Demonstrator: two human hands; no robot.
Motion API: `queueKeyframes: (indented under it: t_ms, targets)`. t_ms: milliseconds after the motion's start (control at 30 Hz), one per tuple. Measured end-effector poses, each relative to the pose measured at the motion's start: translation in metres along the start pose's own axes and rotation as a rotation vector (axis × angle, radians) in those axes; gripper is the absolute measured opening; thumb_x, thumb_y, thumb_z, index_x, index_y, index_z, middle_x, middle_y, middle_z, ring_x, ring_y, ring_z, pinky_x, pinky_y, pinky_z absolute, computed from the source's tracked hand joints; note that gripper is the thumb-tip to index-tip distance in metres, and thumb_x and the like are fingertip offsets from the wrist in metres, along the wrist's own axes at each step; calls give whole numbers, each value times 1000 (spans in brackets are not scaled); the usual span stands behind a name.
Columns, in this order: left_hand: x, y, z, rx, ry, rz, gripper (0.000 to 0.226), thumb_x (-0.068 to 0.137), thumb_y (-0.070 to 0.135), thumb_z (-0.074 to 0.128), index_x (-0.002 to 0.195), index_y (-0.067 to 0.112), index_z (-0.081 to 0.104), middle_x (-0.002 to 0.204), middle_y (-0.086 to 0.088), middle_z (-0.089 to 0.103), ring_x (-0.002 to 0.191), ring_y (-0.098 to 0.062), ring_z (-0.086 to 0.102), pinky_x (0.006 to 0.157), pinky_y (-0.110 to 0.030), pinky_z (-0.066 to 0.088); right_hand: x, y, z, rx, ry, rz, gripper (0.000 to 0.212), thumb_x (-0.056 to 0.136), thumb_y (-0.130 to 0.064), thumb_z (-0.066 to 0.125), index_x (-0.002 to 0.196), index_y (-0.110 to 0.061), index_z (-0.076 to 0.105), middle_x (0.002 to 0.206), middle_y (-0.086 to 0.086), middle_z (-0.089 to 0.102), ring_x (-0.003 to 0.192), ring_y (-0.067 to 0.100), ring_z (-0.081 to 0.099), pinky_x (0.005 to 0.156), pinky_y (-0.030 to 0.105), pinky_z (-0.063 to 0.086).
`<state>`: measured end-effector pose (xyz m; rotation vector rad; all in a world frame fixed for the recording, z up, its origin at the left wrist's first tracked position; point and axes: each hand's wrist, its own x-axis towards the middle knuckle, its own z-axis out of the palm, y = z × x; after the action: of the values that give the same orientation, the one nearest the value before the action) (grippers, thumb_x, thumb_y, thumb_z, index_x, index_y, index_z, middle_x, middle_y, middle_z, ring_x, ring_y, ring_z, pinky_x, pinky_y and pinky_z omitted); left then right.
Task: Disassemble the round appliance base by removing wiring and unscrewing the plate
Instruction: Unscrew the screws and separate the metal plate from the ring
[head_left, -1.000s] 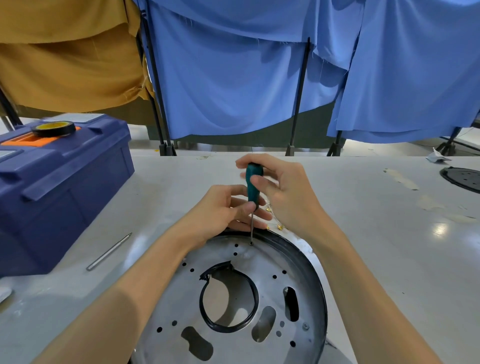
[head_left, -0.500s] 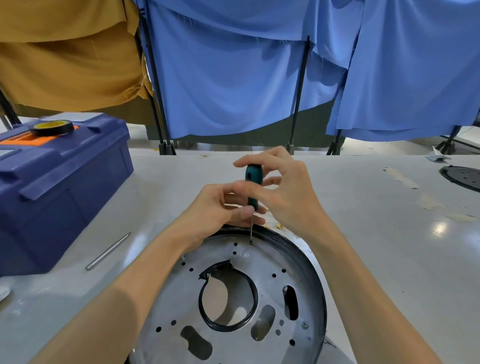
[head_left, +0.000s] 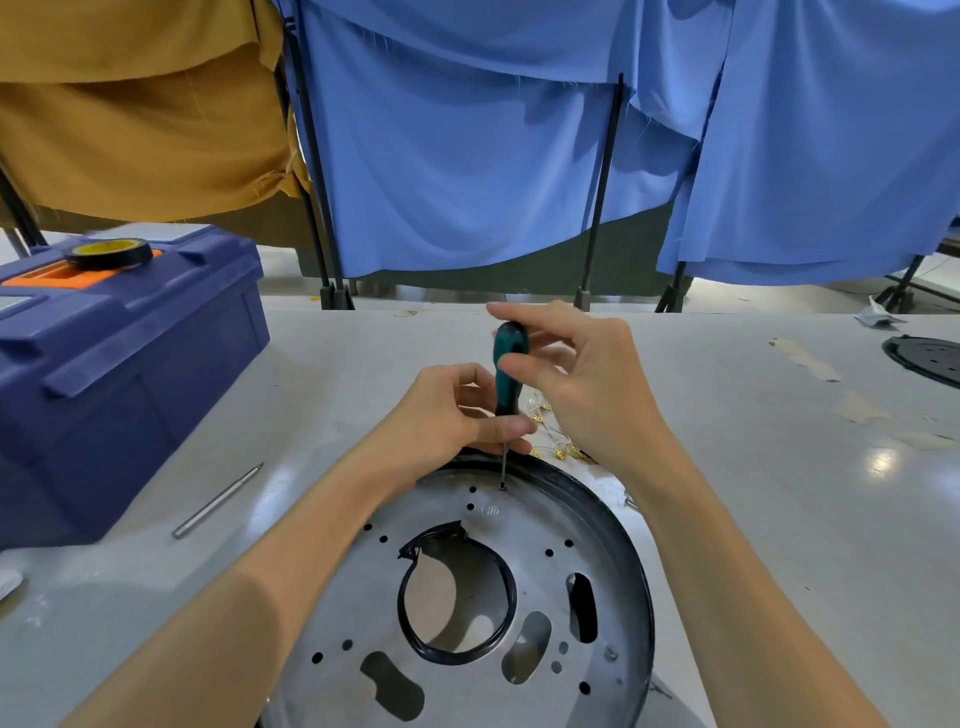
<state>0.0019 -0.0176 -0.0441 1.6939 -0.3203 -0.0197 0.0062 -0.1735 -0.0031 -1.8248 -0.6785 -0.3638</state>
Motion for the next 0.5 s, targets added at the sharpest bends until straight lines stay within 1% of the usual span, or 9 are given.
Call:
queueKeyframes:
  t_ms: [67,133,200,233,267,300,367,400,500]
  targets:
    - [-1,-1,0,-28,-46,-23,42,79,12,72,115,-2,56,97,-18,73,83,-34,73,76,-32,59,-1,-1,-1,31,-41,5,38,85,12,57,110,-14,70,100,-1,71,94,10,65,88,22,53]
    - [-3,-1,-3,-74,-135,-8,35,88,18,62,122,8,56,104,-14,73,93,-35,71,85,-38,57,-1,-2,-2,15,-77,-6,35,89,10,52,107,-15,70,103,-5,71,100,9,64,91,24,52]
    - [-5,-1,-6,-116,-158,7,24,94,18,54,116,14,62,105,-12,73,98,-35,69,89,-43,55,-2,-3,-1,-1,-114,5,21,91,-11,62,106,-23,69,106,-11,66,103,8,61,95,30,48]
    - [-4,-2,-7,-104,-143,14,18,95,15,53,108,13,66,101,-11,73,97,-33,70,87,-43,56,-2,-4,1,-37,-125,12,21,86,-25,70,107,-27,68,109,-11,62,102,7,58,94,30,47]
    - [-3,-1,-5,-72,-110,23,15,95,11,55,101,12,68,96,-10,74,93,-31,71,84,-41,58,-3,-3,3,-76,-115,10,30,79,-34,76,107,-29,68,110,-10,58,99,6,57,91,26,47]
    - [-1,-1,-3,-40,-82,32,11,93,8,59,98,10,68,93,-9,75,89,-30,72,79,-38,59,-3,-3,5,-96,-86,3,35,74,-36,79,106,-29,69,107,-7,55,95,6,56,88,23,47]
    - [1,-2,0,-17,-60,39,13,88,9,67,100,9,68,91,-8,75,84,-29,73,73,-32,60,-3,-3,7,-98,-21,-19,32,76,-23,80,107,-23,70,99,-4,56,87,7,57,85,20,49]
    - [1,-2,-1,-22,-81,36,15,88,11,67,103,11,67,93,-7,75,85,-29,73,74,-31,59,-3,-3,7,-86,-9,-15,33,79,-14,77,110,-21,70,97,-4,59,87,7,58,86,22,50]
    - [-3,-4,-7,-95,-192,-1,26,92,16,58,117,10,63,110,-11,72,102,-32,69,91,-39,55,-3,-3,2,57,-52,42,40,84,12,59,111,-15,69,98,2,68,88,11,66,78,24,56]
